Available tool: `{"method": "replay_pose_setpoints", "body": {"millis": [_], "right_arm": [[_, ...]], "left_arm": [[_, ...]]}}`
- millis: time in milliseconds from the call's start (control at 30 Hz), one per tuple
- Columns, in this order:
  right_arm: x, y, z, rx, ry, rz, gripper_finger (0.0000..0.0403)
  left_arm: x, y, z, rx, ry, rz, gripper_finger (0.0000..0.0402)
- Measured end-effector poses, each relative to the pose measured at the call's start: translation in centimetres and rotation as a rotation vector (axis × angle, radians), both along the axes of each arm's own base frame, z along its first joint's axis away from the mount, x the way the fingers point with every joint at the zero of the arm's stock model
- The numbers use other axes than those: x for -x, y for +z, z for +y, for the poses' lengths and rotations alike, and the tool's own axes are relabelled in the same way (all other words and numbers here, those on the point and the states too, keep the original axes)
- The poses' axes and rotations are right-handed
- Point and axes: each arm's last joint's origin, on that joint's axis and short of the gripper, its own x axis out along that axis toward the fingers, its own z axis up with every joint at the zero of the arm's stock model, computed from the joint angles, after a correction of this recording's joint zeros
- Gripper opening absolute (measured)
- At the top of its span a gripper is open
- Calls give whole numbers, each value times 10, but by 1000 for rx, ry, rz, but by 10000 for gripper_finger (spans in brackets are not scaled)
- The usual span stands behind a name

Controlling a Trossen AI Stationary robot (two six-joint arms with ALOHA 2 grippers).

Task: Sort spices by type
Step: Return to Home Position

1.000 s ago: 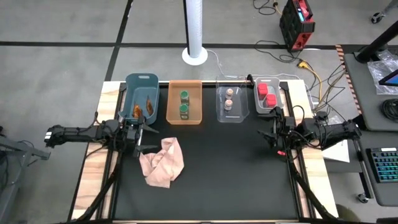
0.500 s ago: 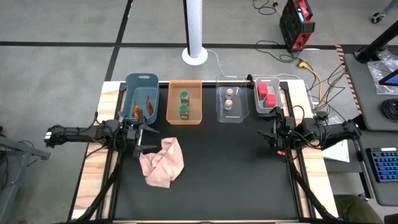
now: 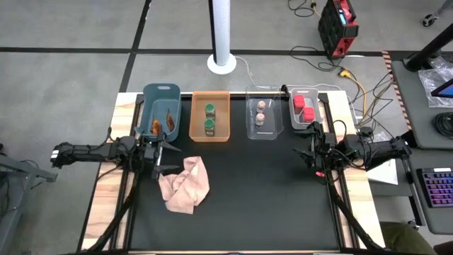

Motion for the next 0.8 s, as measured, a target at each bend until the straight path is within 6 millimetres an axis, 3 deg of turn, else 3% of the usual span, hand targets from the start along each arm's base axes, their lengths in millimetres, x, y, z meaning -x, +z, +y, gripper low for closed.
{"method": "replay_pose_setpoints", "body": {"millis": [800], "right_arm": [[0,0,0,0,0,0,341]], "left_arm": [[0,0,0,0,0,0,276]]}}
